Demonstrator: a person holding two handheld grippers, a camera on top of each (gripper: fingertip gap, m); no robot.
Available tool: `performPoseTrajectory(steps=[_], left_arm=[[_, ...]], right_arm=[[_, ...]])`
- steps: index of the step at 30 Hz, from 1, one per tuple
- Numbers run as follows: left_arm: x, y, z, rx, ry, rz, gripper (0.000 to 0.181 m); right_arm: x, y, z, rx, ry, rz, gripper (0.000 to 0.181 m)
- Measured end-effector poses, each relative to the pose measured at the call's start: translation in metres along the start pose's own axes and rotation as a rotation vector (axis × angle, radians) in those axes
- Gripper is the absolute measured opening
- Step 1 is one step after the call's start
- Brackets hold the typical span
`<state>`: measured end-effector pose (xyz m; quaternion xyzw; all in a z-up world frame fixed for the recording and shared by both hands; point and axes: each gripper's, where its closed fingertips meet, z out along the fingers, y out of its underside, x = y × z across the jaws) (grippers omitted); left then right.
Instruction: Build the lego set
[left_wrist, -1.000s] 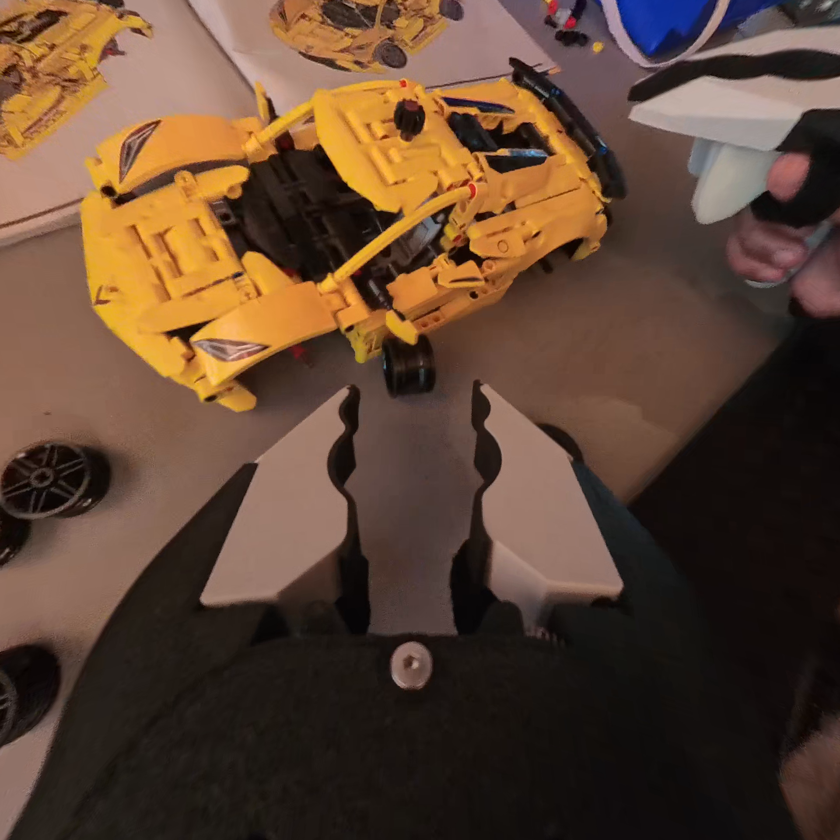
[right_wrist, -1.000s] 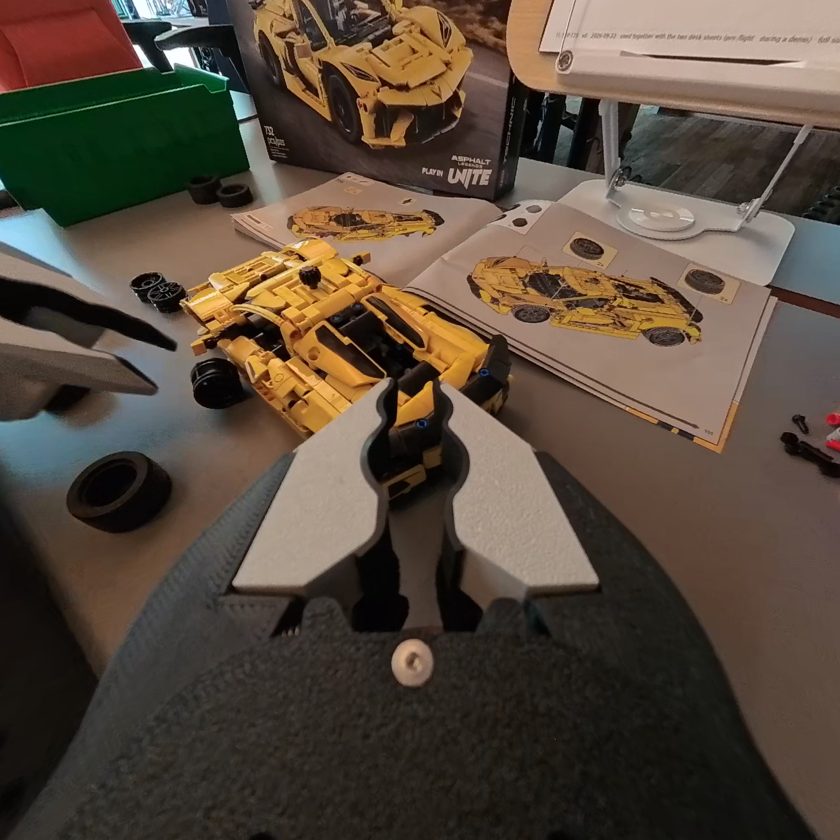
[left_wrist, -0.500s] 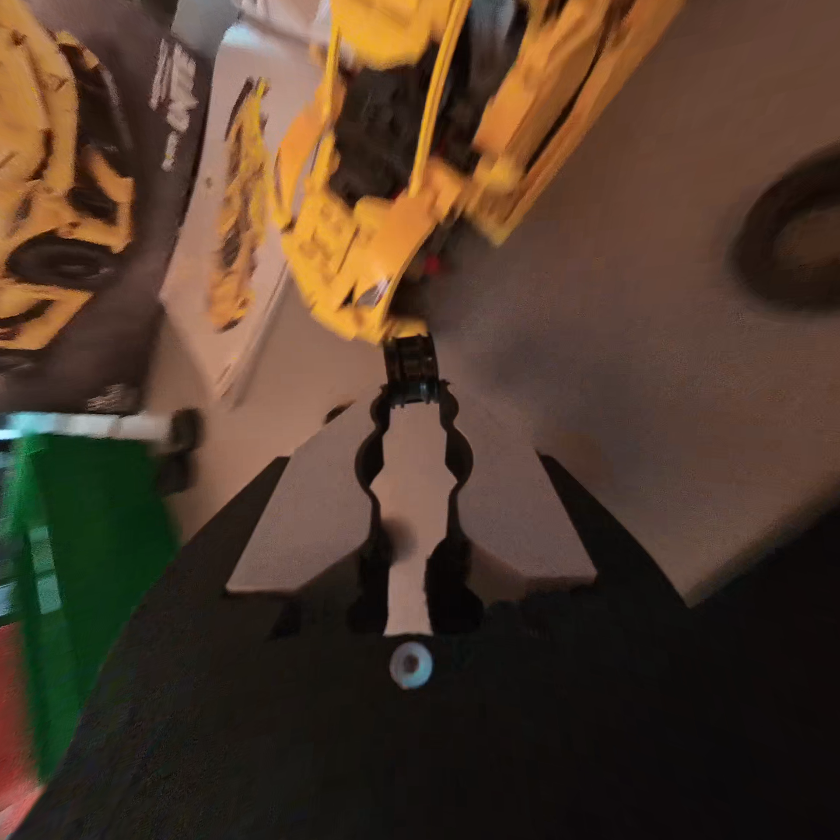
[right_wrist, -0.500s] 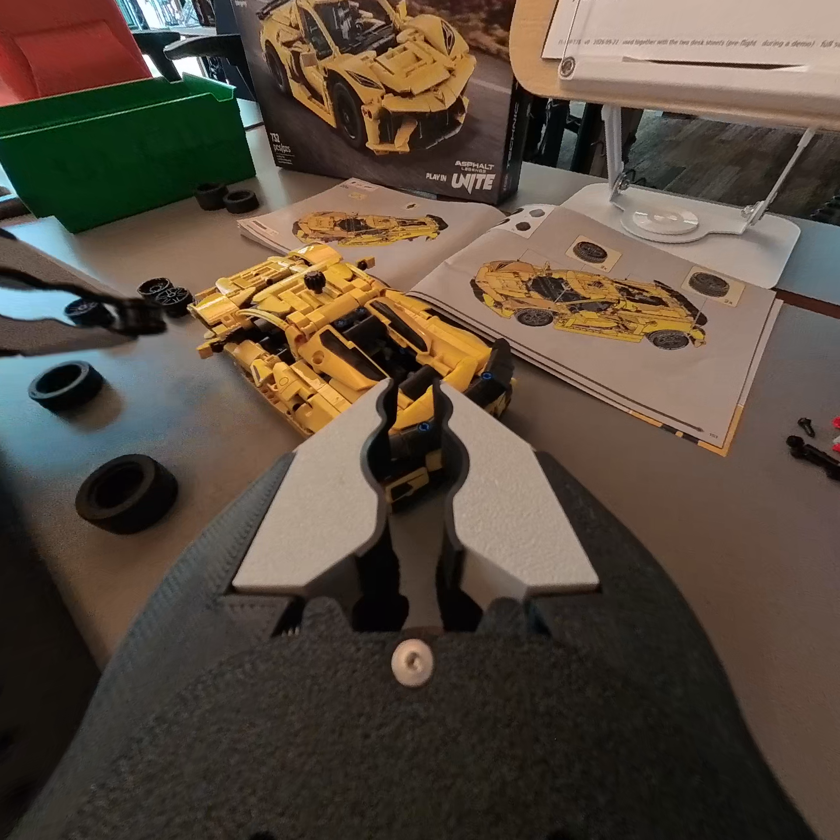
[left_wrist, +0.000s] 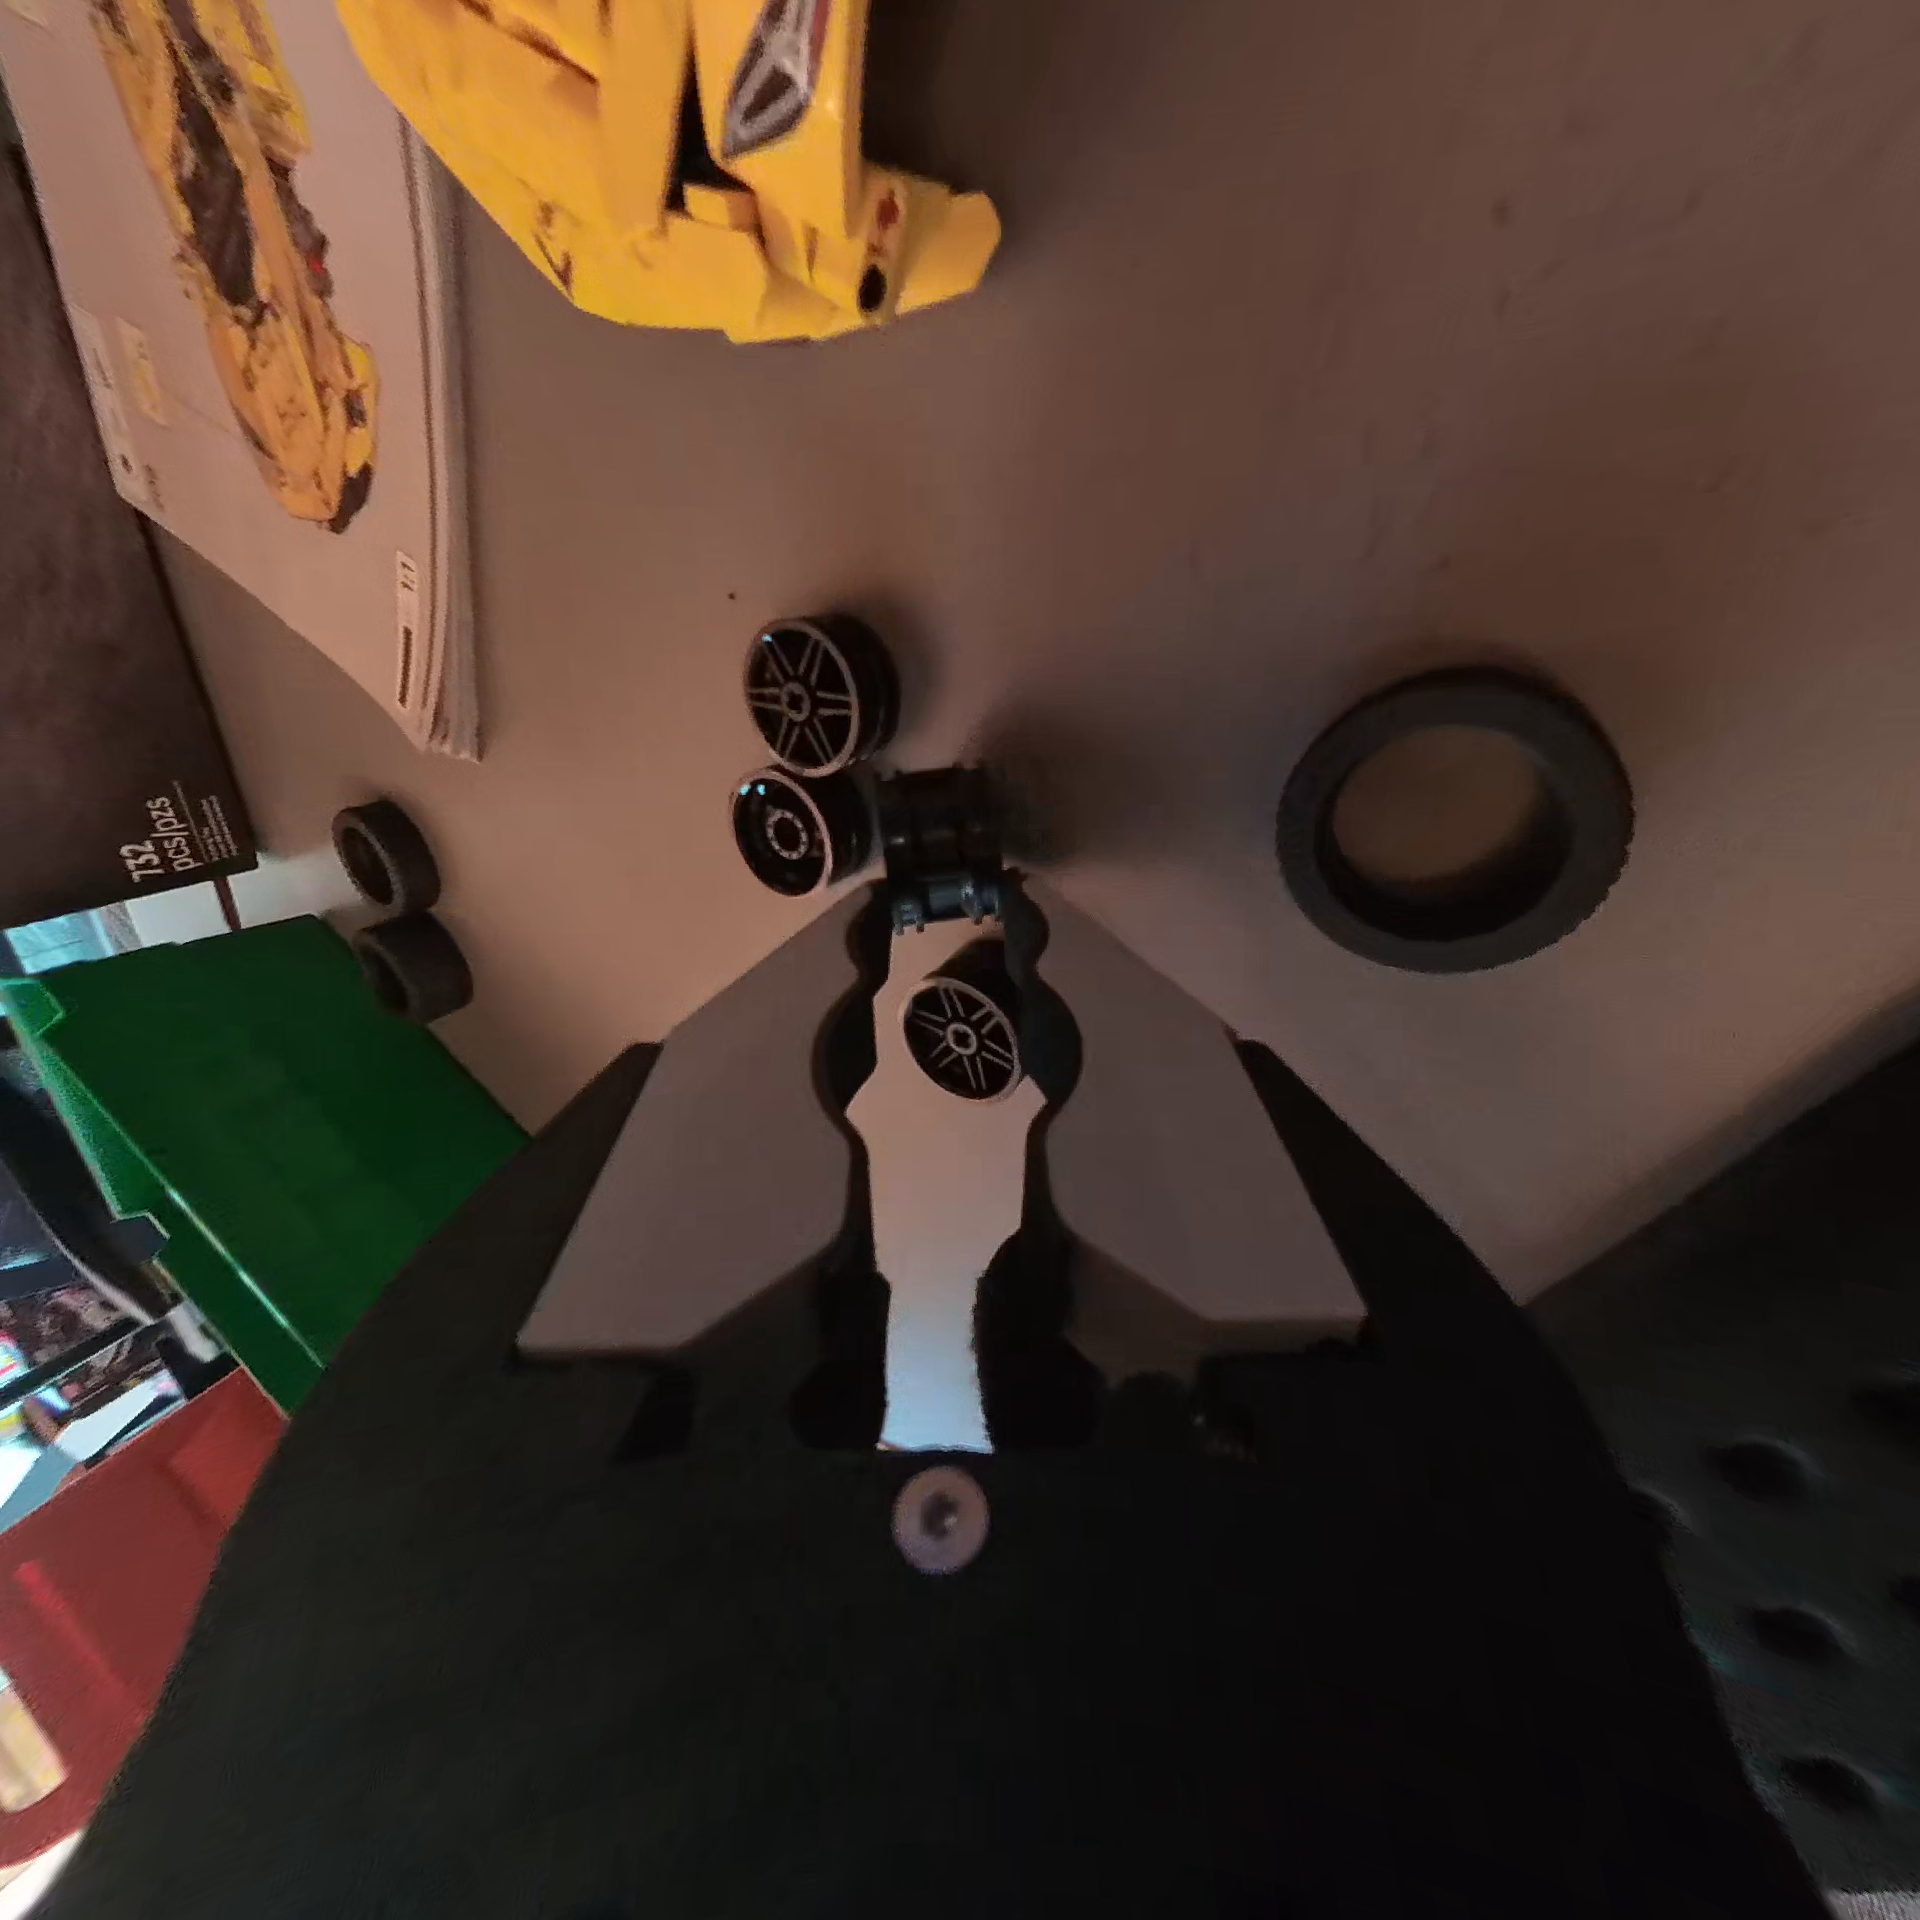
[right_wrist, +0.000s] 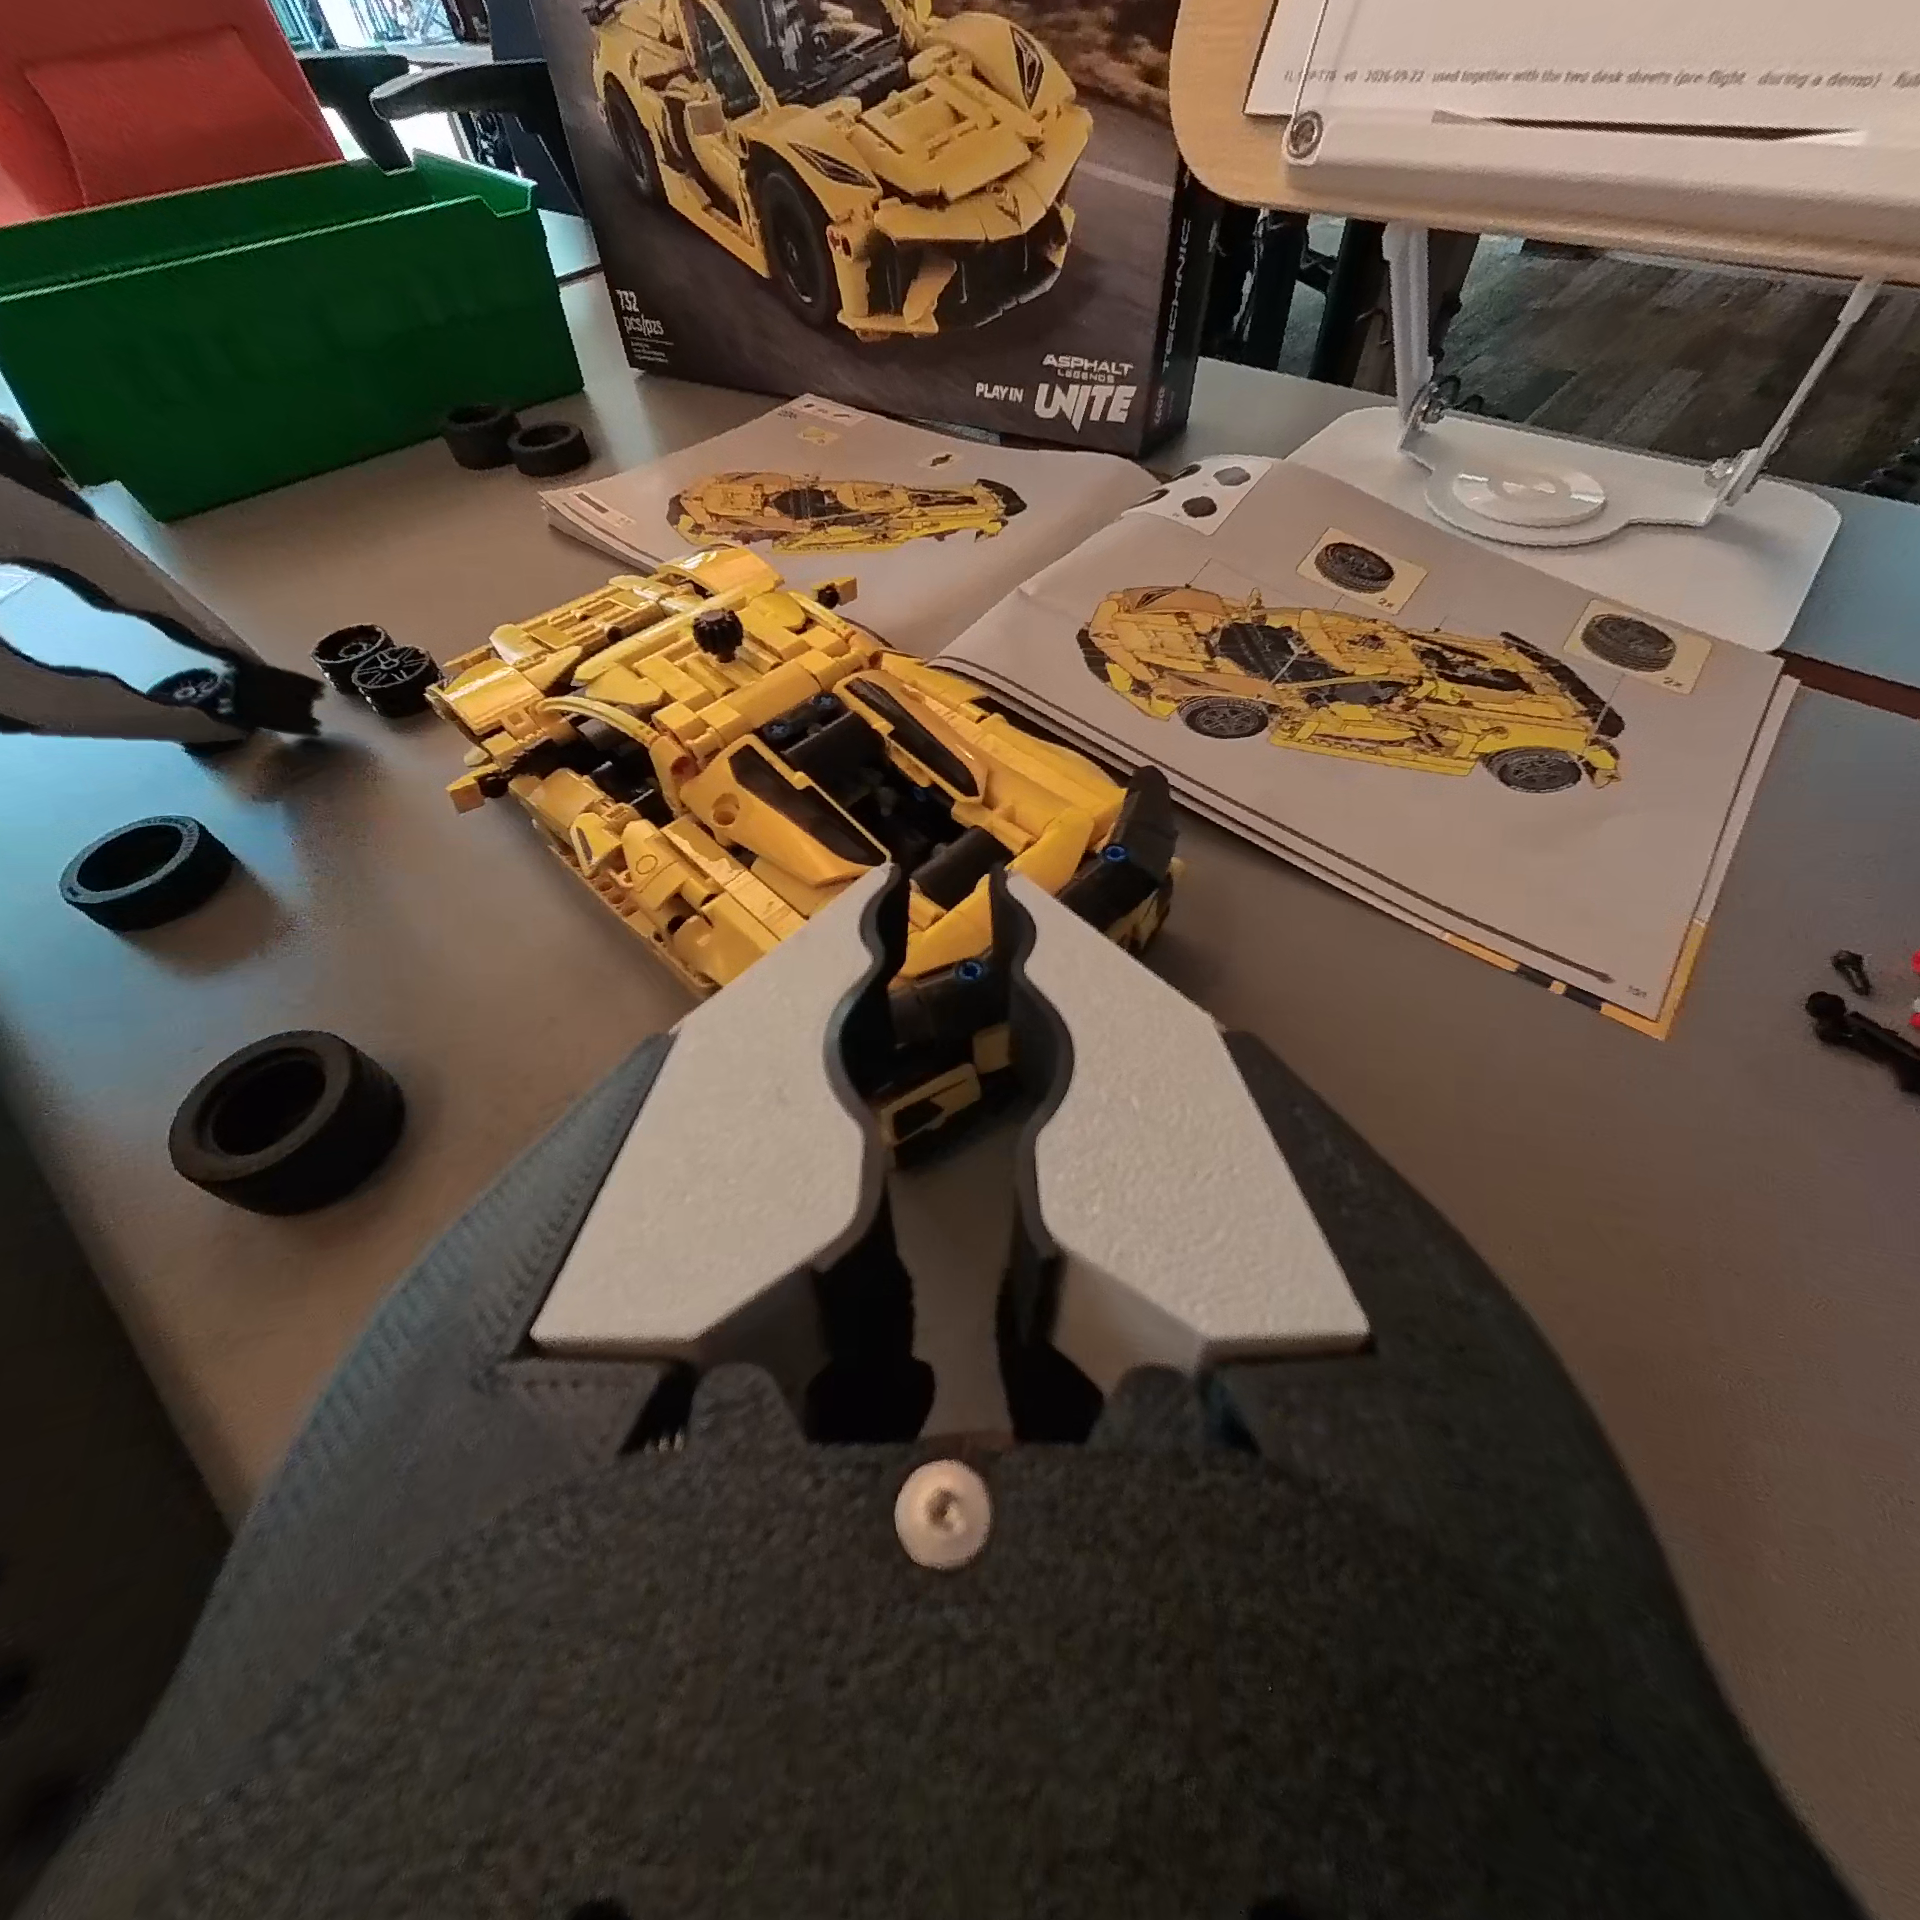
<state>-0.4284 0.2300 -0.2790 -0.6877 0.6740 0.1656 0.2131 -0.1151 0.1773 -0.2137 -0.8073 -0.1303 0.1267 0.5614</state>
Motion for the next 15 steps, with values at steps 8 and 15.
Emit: performPoseTrajectory(steps=[8, 15], left_arm=[[0.013, 0.0, -0.001, 0.002, 0.046, 0.023, 0.033], [0.015, 0.005, -0.012, 0.027, 0.097, -0.038, 0.034]], right_arm=[[0.0, 0.001, 0.0, -0.004, -0.007, 0.007, 0.015], [-0.001, 0.001, 0.001, -0.007, -0.008, 0.009, 0.015]])
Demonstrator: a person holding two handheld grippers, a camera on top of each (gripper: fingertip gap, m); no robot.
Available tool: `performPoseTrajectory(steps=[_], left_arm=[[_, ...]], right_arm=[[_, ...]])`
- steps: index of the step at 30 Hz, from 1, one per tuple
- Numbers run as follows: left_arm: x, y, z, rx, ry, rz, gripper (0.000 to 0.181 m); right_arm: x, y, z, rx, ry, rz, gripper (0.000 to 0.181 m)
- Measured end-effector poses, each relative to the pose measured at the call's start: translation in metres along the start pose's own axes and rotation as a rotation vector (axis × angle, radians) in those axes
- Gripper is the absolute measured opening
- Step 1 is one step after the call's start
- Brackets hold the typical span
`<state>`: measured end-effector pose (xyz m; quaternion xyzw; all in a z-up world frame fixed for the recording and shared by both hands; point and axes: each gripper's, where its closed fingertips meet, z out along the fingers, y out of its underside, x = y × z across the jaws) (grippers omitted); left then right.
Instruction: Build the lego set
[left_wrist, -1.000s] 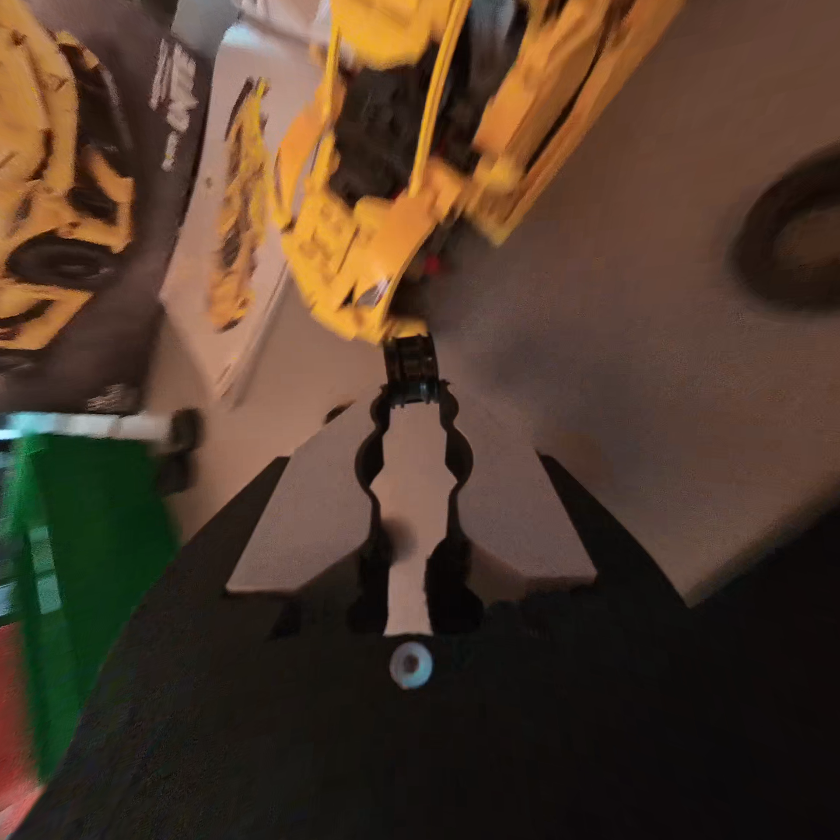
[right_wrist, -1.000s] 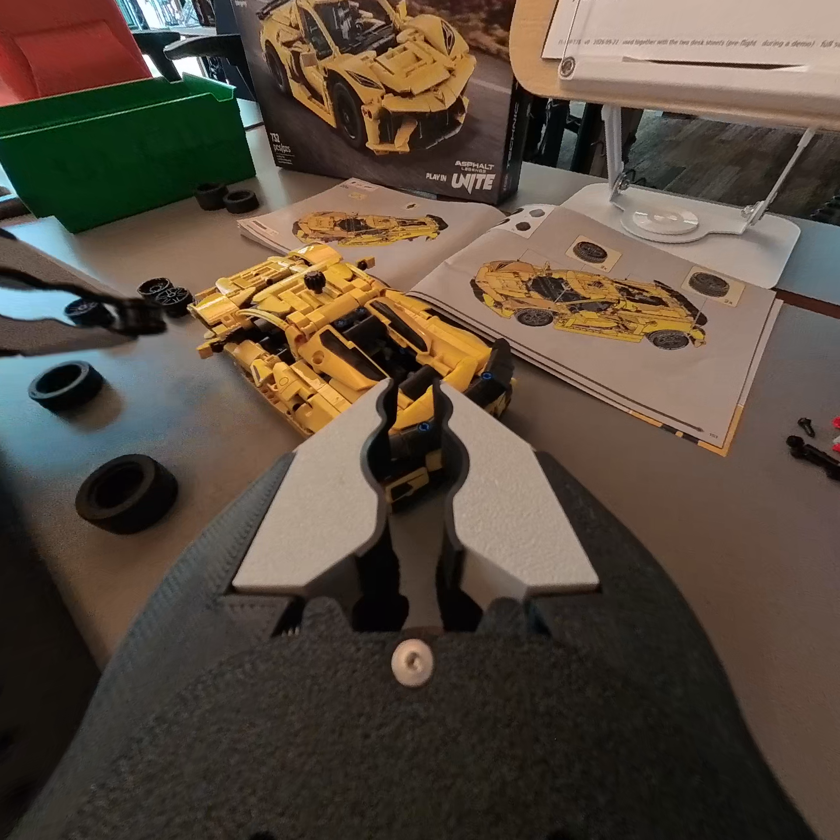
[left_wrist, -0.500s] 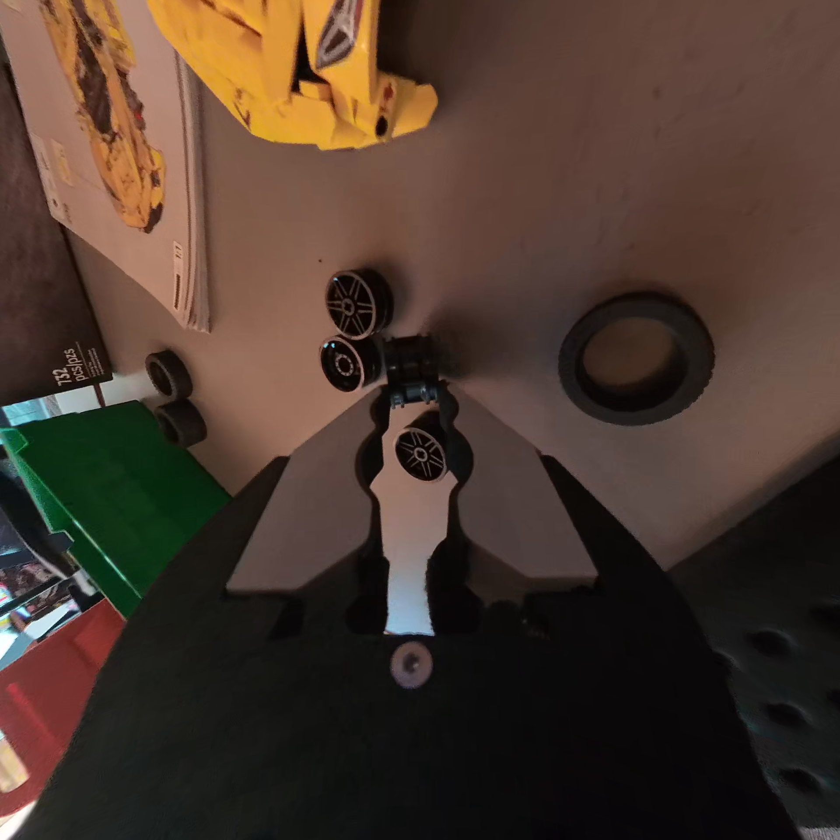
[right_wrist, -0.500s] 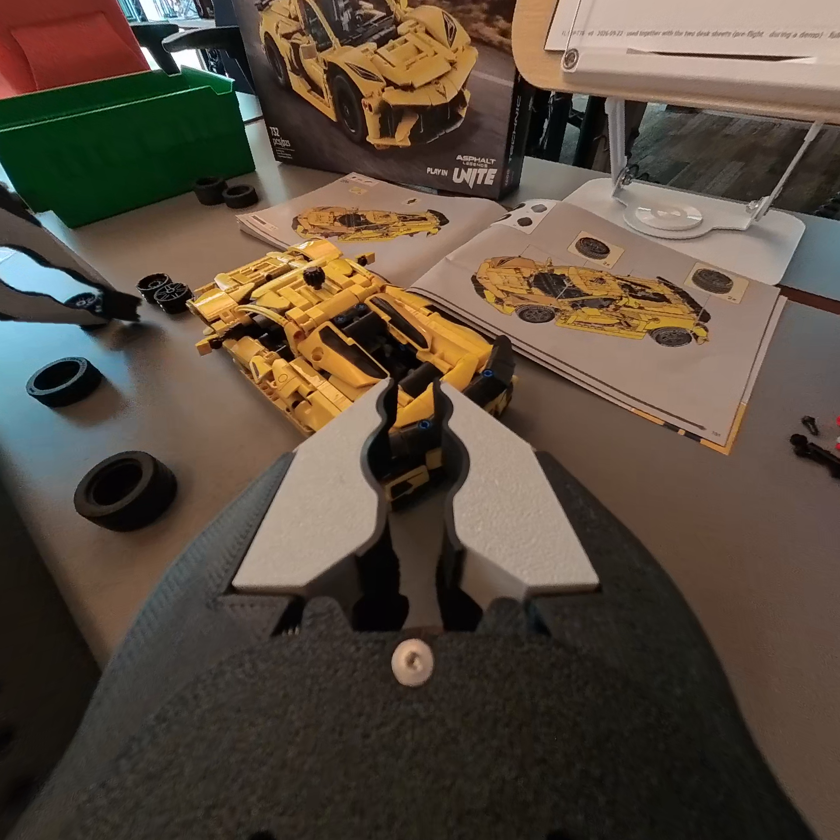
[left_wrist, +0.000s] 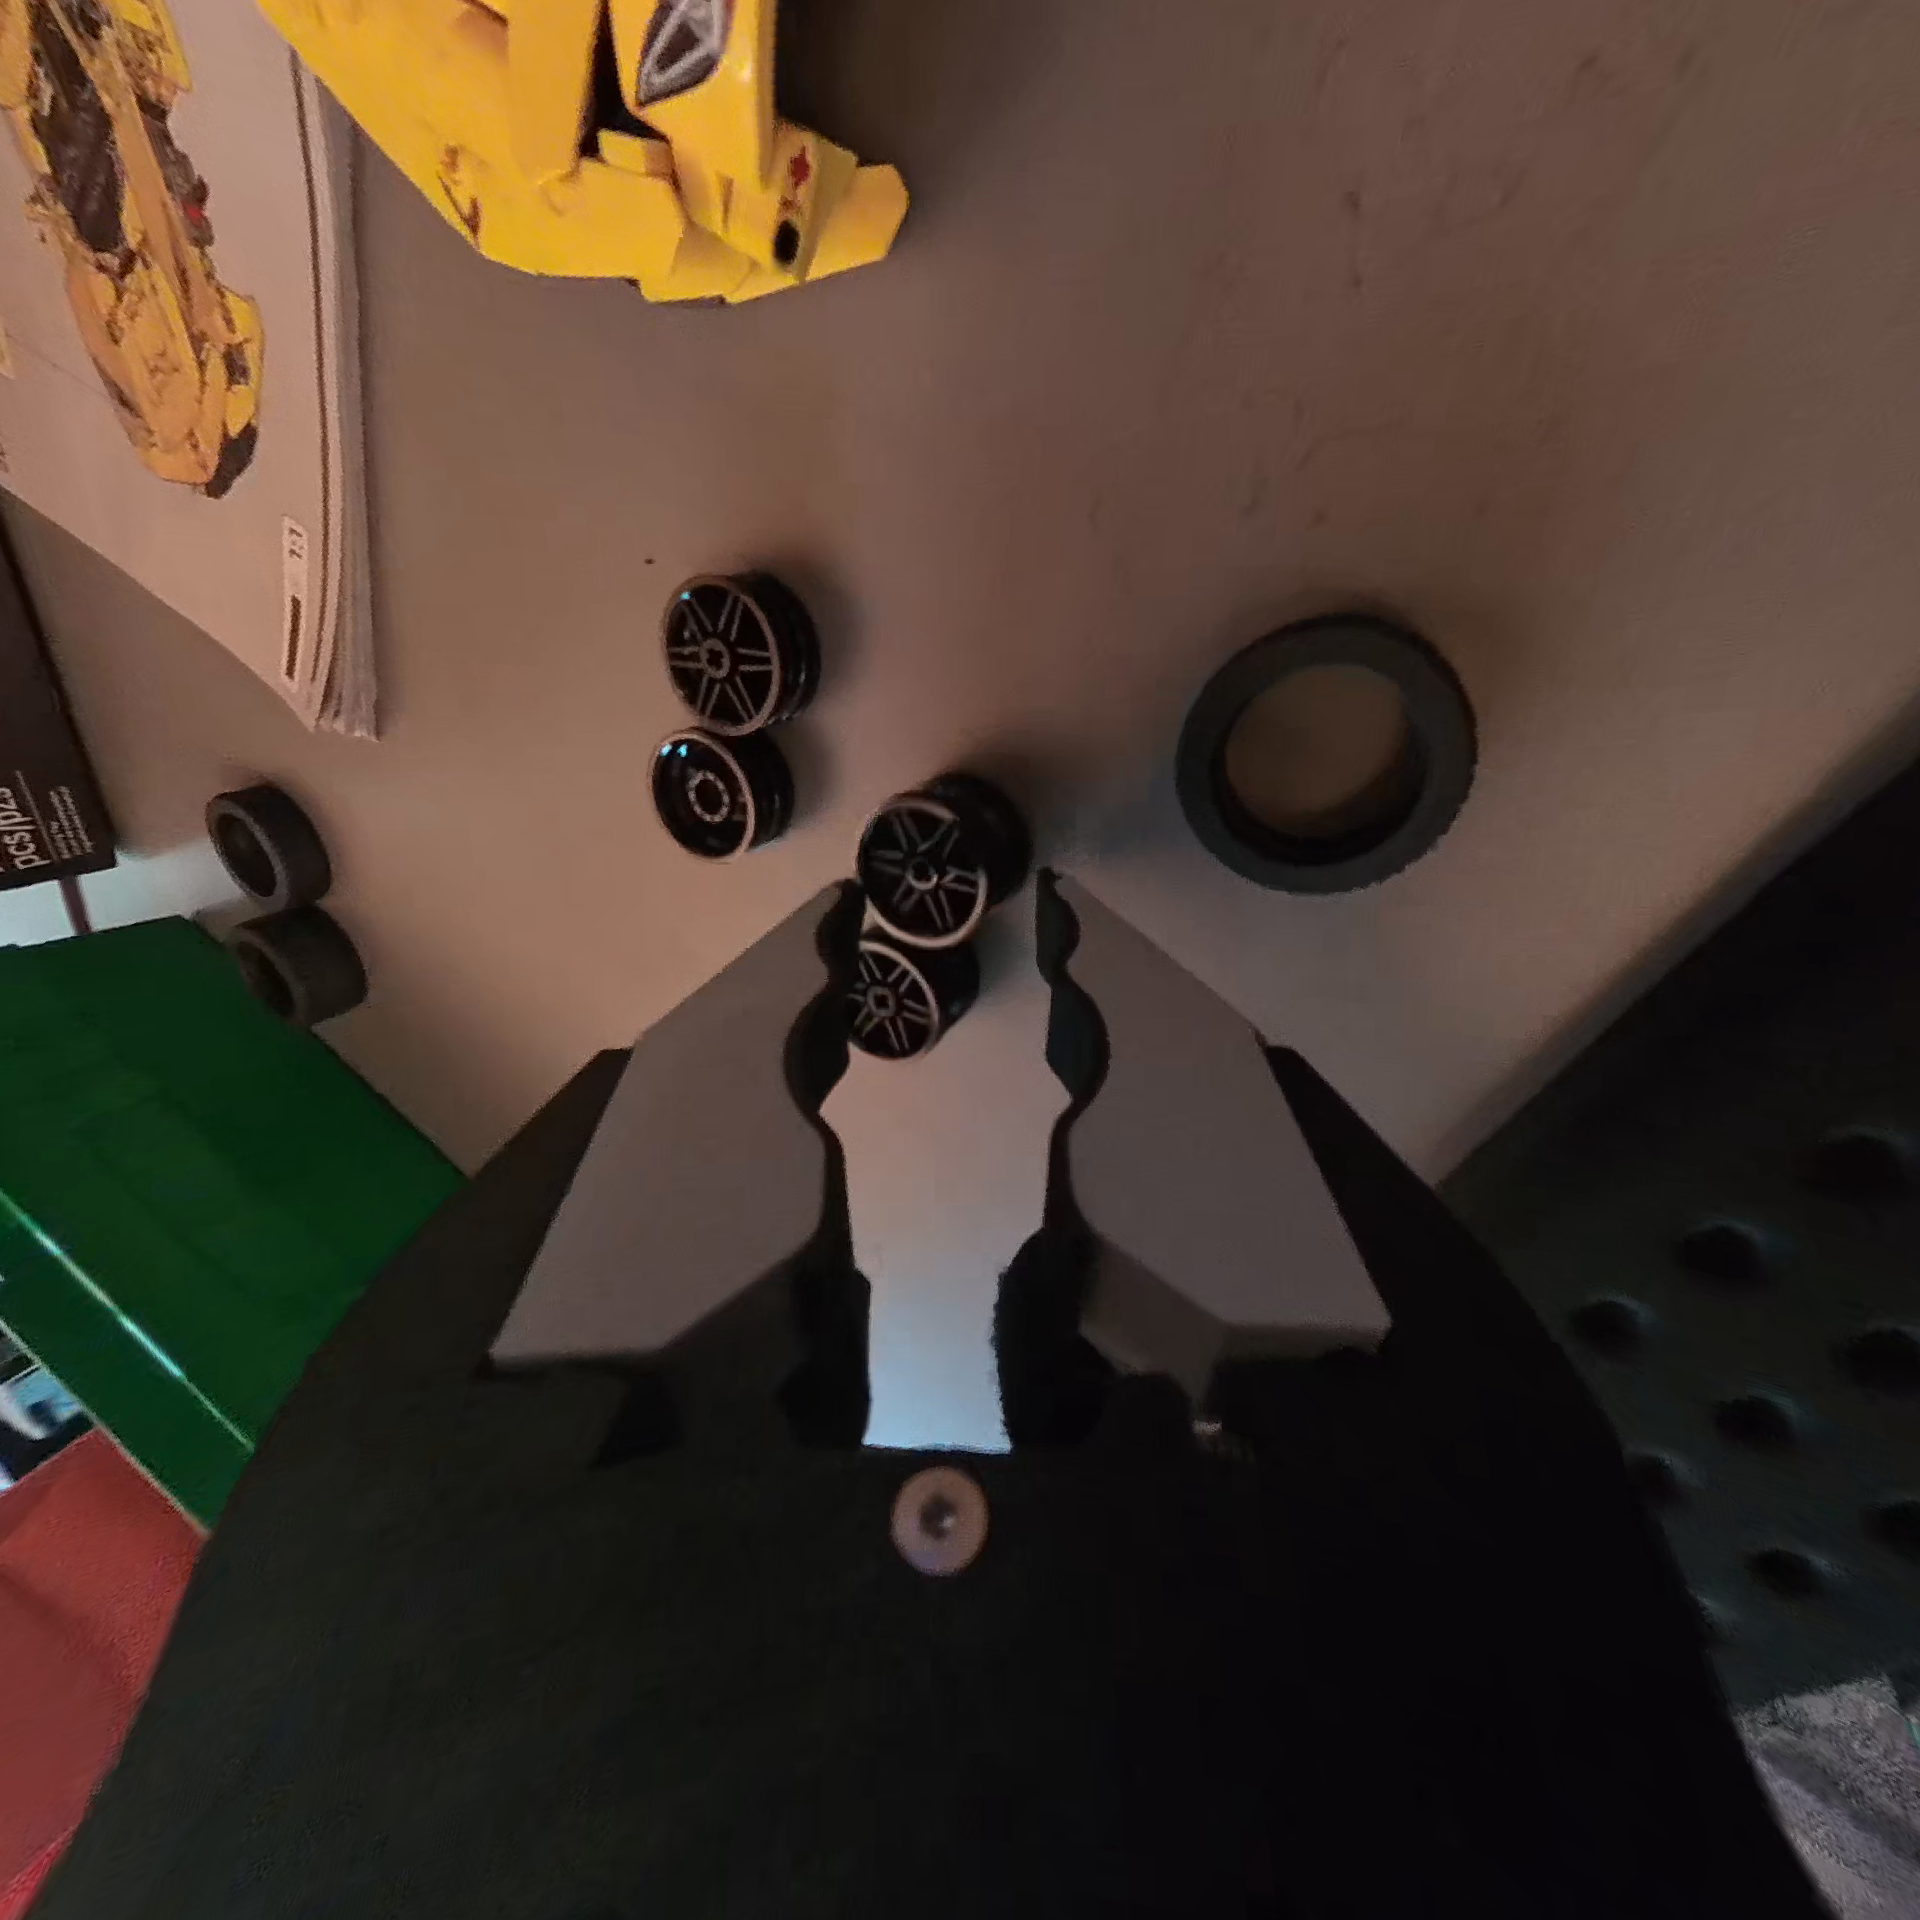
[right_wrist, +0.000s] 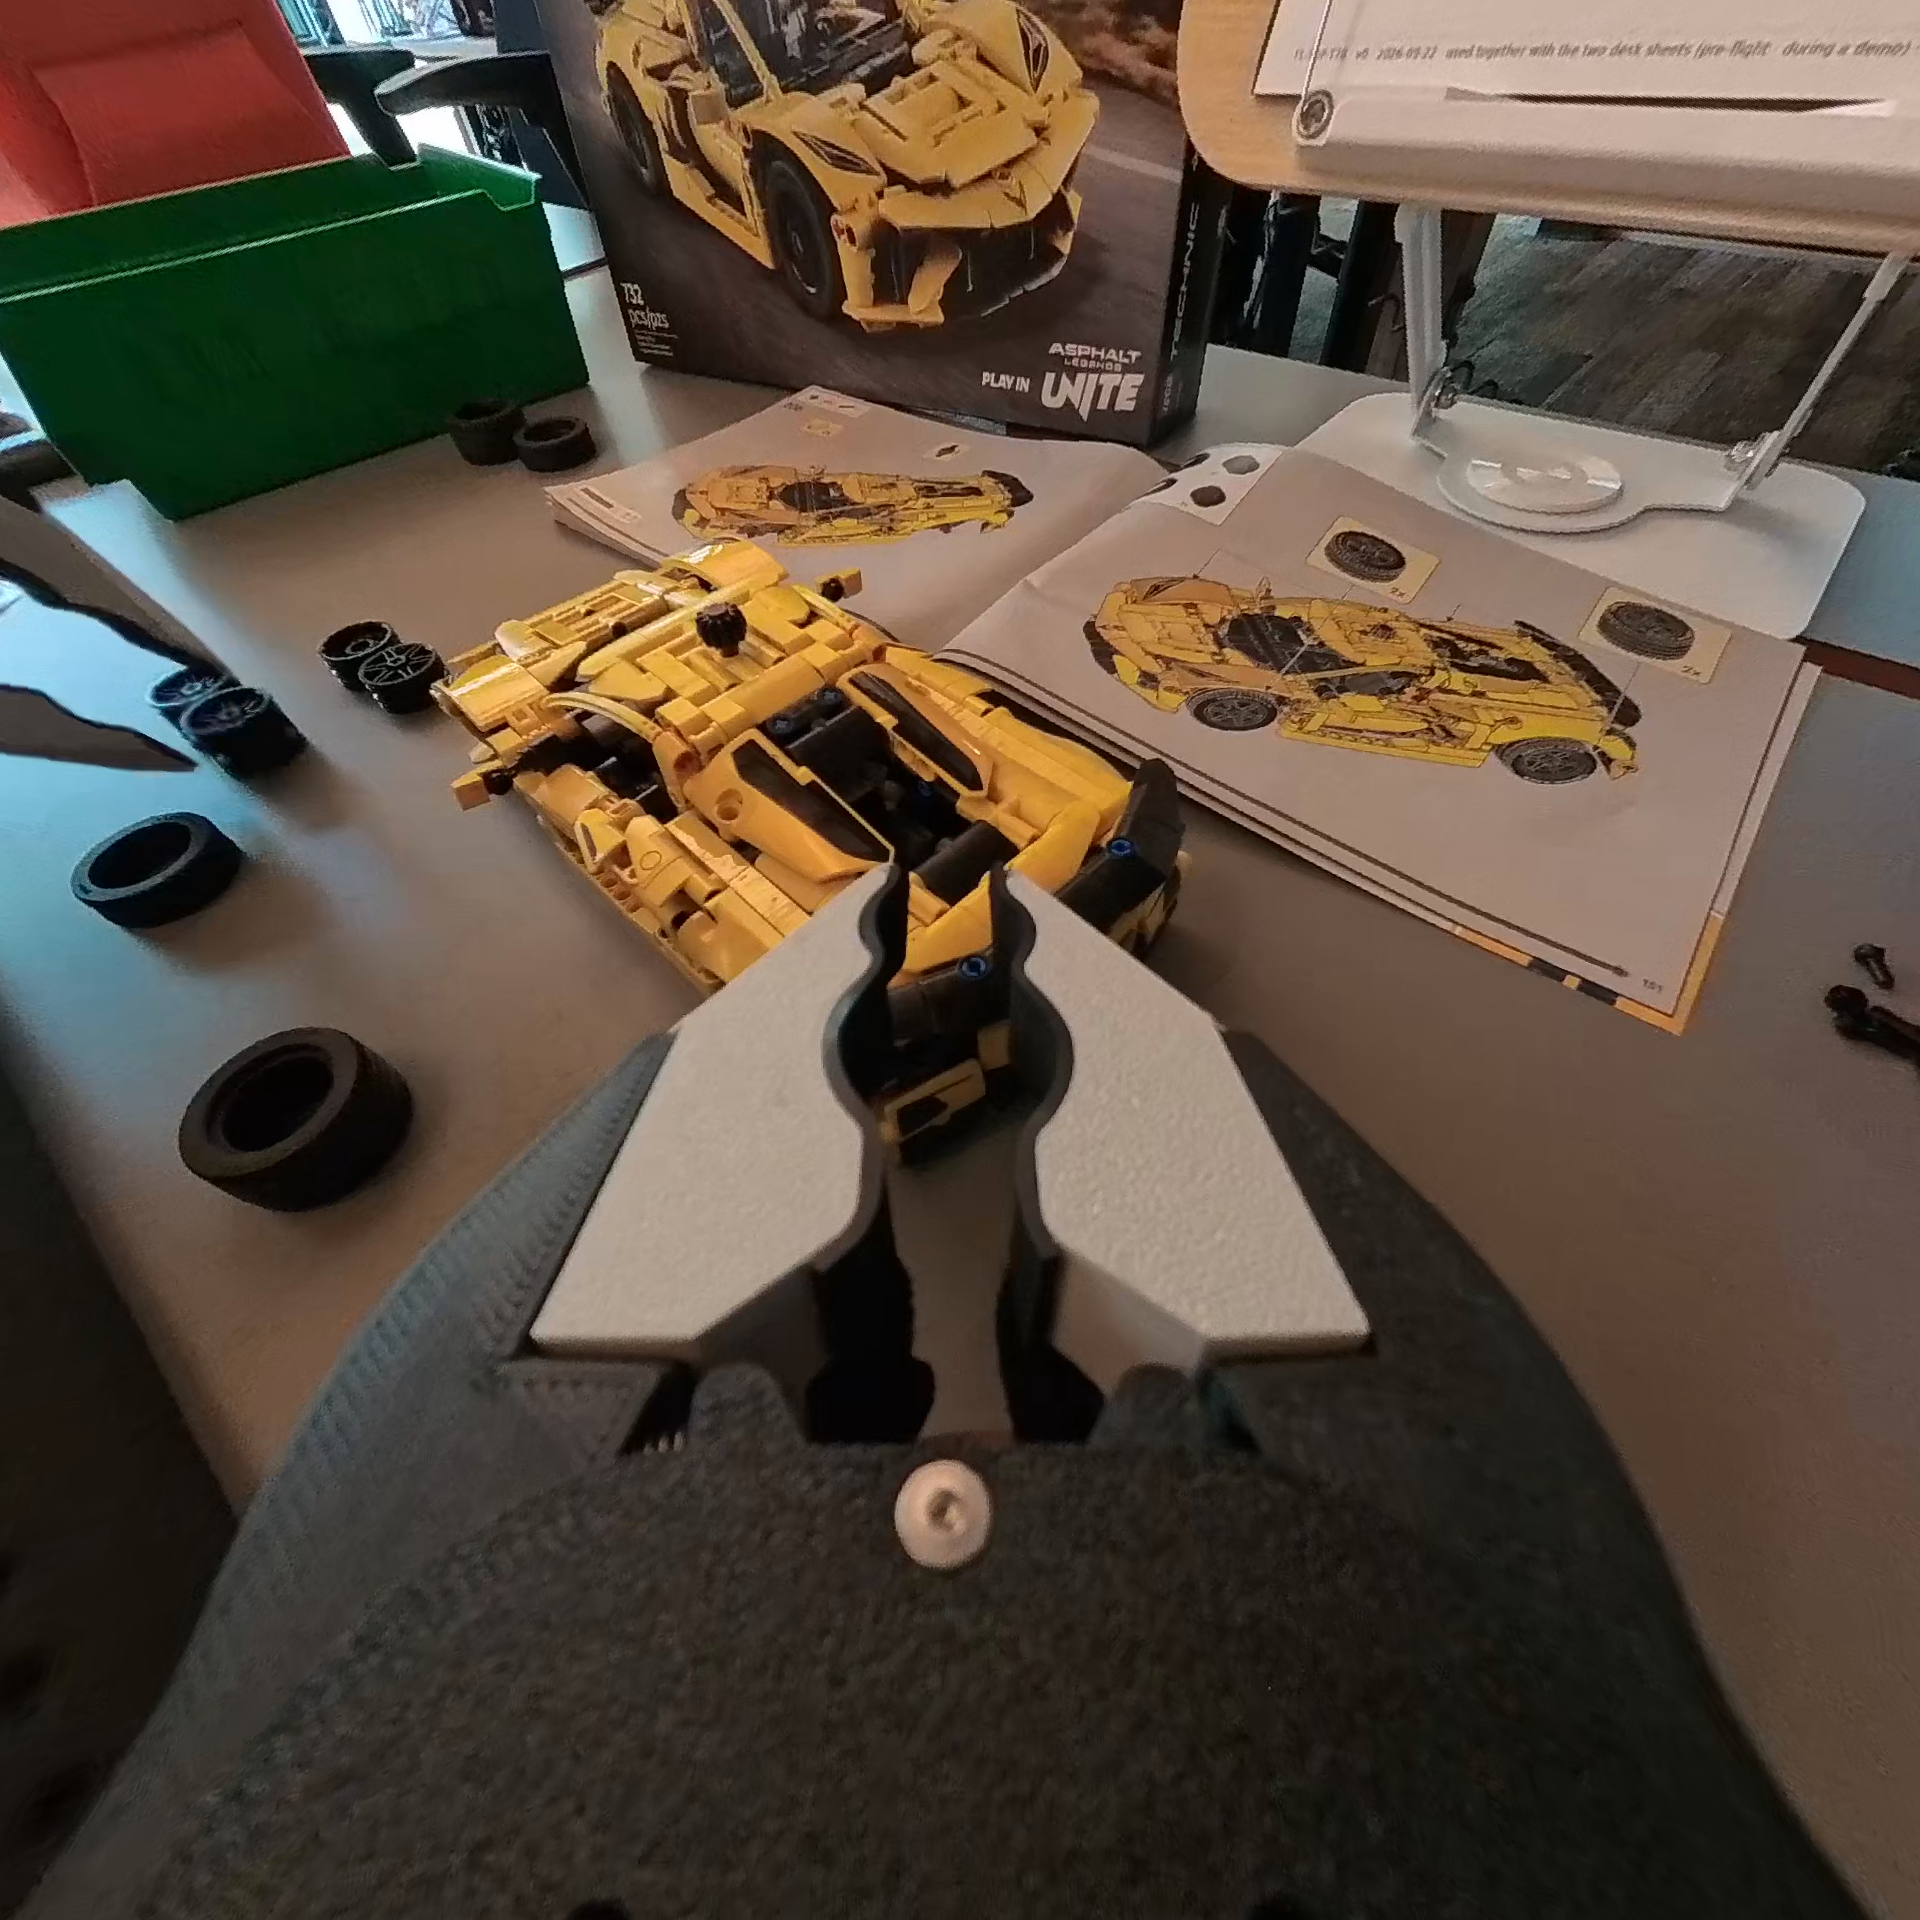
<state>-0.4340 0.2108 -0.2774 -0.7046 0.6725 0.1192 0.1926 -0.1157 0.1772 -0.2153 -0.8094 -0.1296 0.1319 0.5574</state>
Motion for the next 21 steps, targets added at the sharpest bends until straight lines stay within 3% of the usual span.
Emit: performPoseTrajectory(steps=[3, 7, 10, 13, 15, 21], left_arm=[[0.007, -0.007, -0.018, 0.104, 0.065, -0.09, 0.034], [0.041, -0.024, -0.033, 0.285, 0.269, -0.24, 0.042], [0.055, -0.02, -0.019, 0.273, 0.255, -0.261, 0.057], [0.058, -0.029, -0.012, 0.319, 0.243, -0.304, 0.056], [0.058, -0.036, -0.012, 0.343, 0.235, -0.3, 0.045], [0.083, -0.091, -0.034, 0.494, 0.308, -0.205, 0.044]], right_arm=[[0.0, 0.0, 0.0, 0.0, 0.001, 0.001, 0.015], [-0.001, 0.0, 0.0, -0.002, 0.0, -0.003, 0.015], [-0.001, 0.001, 0.001, -0.004, -0.001, -0.005, 0.015], [-0.001, 0.001, 0.001, -0.005, 0.001, -0.006, 0.015], [-0.001, 0.002, 0.001, -0.007, 0.003, -0.007, 0.015], [-0.001, 0.003, 0.002, -0.011, 0.006, -0.012, 0.015]])
